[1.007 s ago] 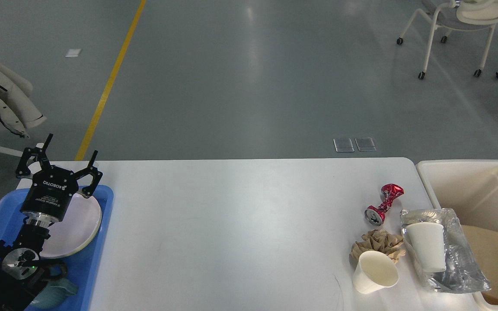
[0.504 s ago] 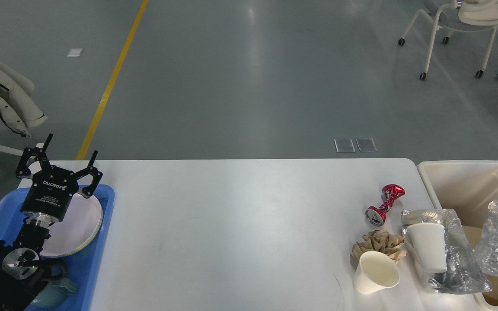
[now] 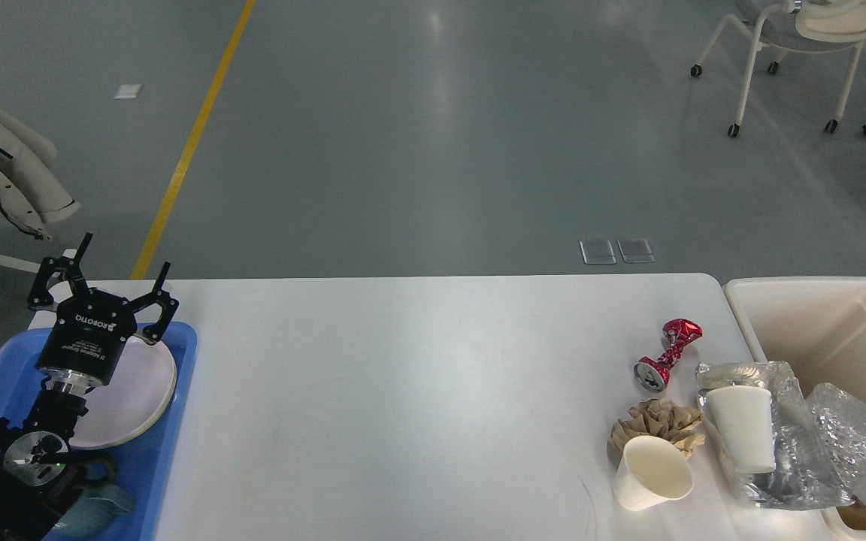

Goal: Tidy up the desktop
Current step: 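Reach the right gripper down to the clear plastic bag by the bin, then grasp the plastic bag with the white cup and lift it into the bin, then release in the bin and swing the right gripper back over the table, then grasp the white paper cup with the right gripper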

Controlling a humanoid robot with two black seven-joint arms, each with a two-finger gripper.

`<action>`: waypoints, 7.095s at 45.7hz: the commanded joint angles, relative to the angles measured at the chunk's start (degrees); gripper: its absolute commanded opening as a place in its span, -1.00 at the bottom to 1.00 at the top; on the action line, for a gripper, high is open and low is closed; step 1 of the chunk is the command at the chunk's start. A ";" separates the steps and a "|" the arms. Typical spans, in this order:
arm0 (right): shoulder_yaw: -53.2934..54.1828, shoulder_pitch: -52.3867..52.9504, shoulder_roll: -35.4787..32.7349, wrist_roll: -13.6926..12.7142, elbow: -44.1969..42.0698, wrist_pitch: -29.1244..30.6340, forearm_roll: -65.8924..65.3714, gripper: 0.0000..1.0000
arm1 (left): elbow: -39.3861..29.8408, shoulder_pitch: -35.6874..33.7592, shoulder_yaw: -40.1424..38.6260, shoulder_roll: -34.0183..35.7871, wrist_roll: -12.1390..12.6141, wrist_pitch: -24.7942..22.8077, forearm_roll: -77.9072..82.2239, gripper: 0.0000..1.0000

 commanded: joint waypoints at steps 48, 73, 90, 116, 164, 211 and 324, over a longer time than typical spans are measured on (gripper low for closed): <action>-12.78 11.72 5.03 3.92 23.79 -0.94 2.56 1.00 | 0.00 0.00 0.00 0.01 -0.01 0.00 0.00 0.94; 4.99 -26.54 13.37 4.53 -5.22 -10.88 5.74 1.00 | 0.00 0.00 0.00 0.01 -0.09 0.00 0.00 0.94; 5.34 -28.57 14.26 5.15 -6.11 -12.82 5.83 -1.00 | 0.00 0.00 0.00 0.01 -0.01 0.00 0.00 0.94; 8.95 -19.36 6.63 4.97 6.96 -11.94 6.18 -1.00 | 0.00 0.00 0.00 0.01 -0.01 0.00 0.00 0.94; -14.70 49.07 -9.20 5.06 10.16 28.07 -14.03 -1.00 | 0.00 0.00 0.00 0.01 -0.01 0.00 0.00 0.94; 6.57 -49.84 16.19 5.06 -43.38 -11.42 15.58 1.00 | 0.00 0.00 0.00 0.01 -0.09 0.00 0.00 0.94; -7.49 1.84 20.59 5.68 34.93 -8.16 13.30 1.00 | 0.00 0.00 0.00 0.01 -0.01 0.00 0.00 0.94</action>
